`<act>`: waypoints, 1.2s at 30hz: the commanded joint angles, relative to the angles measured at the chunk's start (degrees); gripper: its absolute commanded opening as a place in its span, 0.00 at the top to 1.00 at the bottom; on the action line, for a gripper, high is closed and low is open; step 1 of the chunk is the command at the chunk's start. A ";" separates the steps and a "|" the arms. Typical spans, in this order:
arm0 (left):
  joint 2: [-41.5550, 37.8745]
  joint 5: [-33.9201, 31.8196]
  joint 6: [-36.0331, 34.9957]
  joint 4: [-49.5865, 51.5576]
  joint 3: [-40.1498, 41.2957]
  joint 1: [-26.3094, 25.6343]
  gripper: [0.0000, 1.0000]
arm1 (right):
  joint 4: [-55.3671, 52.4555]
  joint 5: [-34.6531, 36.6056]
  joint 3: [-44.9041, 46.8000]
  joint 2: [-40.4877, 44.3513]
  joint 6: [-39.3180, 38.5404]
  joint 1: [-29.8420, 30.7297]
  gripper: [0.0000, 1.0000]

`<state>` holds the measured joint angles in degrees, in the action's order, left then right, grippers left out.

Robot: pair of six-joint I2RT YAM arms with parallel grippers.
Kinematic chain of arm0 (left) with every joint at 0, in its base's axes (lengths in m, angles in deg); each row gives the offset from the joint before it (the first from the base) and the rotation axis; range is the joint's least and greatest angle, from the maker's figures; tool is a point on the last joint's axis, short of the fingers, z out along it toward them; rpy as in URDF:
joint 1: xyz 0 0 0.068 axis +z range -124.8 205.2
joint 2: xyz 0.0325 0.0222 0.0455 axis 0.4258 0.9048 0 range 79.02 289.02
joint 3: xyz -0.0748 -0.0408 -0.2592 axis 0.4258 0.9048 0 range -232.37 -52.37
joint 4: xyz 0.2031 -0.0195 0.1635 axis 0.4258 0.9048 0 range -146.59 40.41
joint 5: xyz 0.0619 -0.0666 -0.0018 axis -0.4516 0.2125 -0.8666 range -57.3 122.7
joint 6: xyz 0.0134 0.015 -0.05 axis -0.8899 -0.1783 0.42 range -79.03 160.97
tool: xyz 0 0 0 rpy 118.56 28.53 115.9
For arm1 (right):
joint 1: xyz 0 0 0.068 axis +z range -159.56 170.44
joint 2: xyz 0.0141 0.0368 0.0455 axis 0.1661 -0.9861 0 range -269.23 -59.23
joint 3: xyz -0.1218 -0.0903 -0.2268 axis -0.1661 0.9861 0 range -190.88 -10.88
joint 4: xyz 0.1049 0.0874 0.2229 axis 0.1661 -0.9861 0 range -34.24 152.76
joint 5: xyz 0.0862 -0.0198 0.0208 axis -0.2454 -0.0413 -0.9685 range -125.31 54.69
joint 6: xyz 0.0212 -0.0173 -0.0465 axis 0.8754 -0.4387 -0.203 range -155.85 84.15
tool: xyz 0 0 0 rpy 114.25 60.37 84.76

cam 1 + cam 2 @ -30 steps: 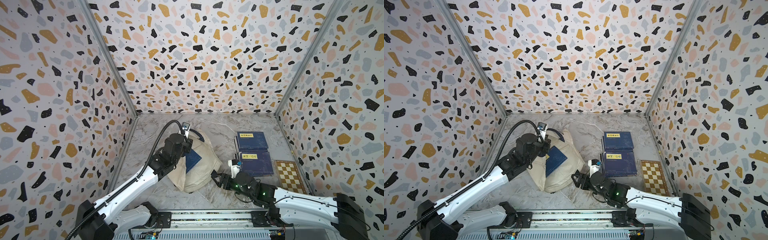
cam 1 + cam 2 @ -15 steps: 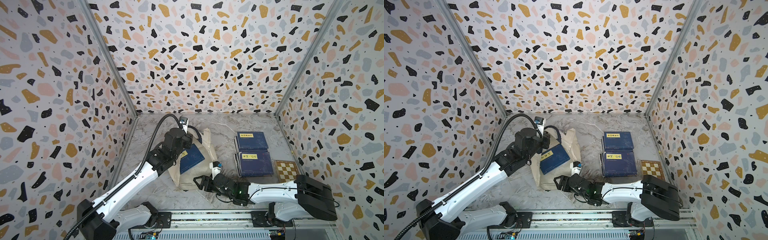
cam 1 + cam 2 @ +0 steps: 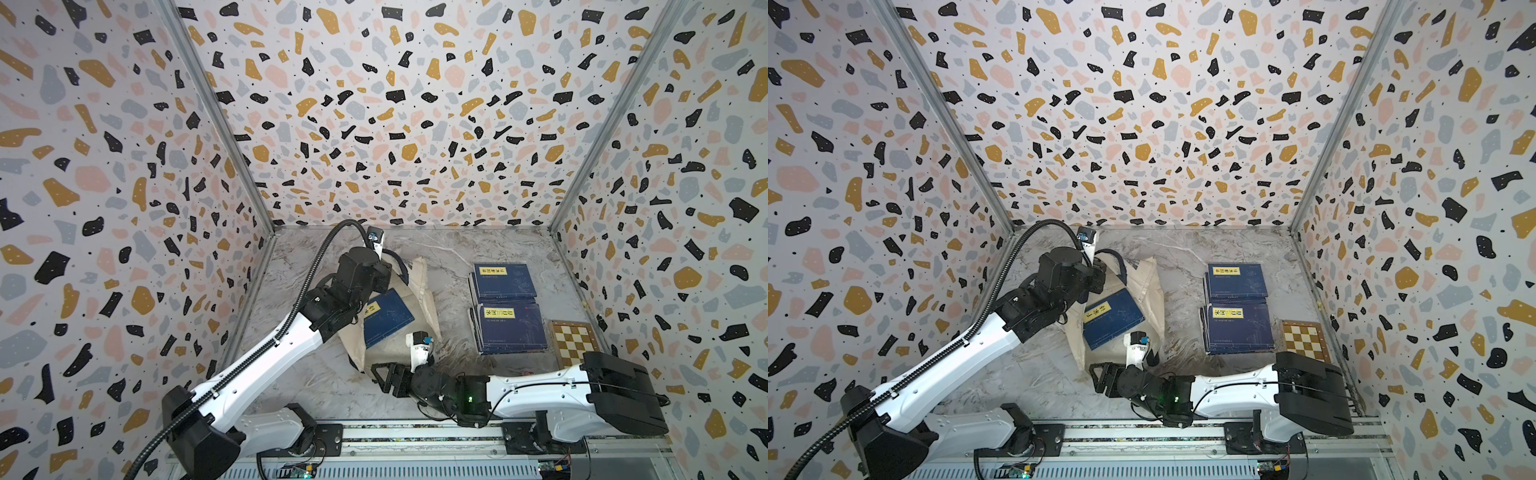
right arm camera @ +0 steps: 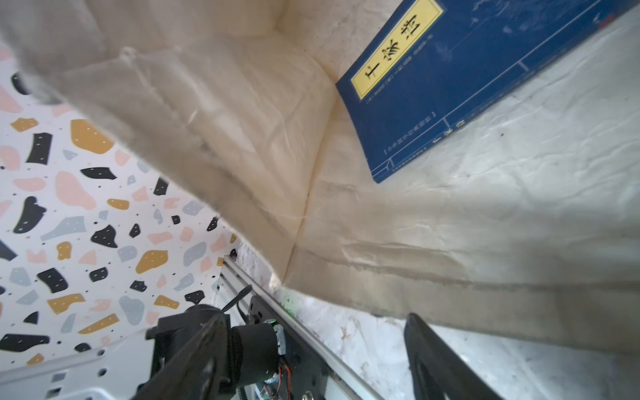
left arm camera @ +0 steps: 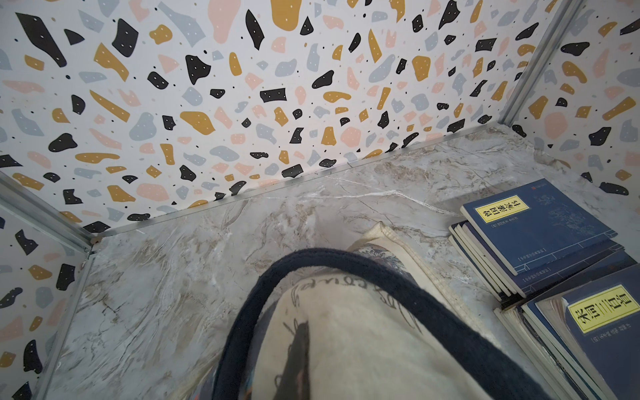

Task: Take out the books from the canvas bag
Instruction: Pick up the book from the canvas bag.

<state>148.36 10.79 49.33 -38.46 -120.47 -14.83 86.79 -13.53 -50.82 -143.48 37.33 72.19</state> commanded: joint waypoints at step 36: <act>-10.55 -9.26 -5.59 -4.33 -4.16 -18.99 1.00 | 25.98 -4.55 5.37 -8.55 -3.33 -19.44 0.28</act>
<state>139.64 3.60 44.45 -36.03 -125.17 -32.75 104.49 -17.07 -46.67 -151.54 37.14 54.07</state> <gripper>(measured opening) 0.047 0.724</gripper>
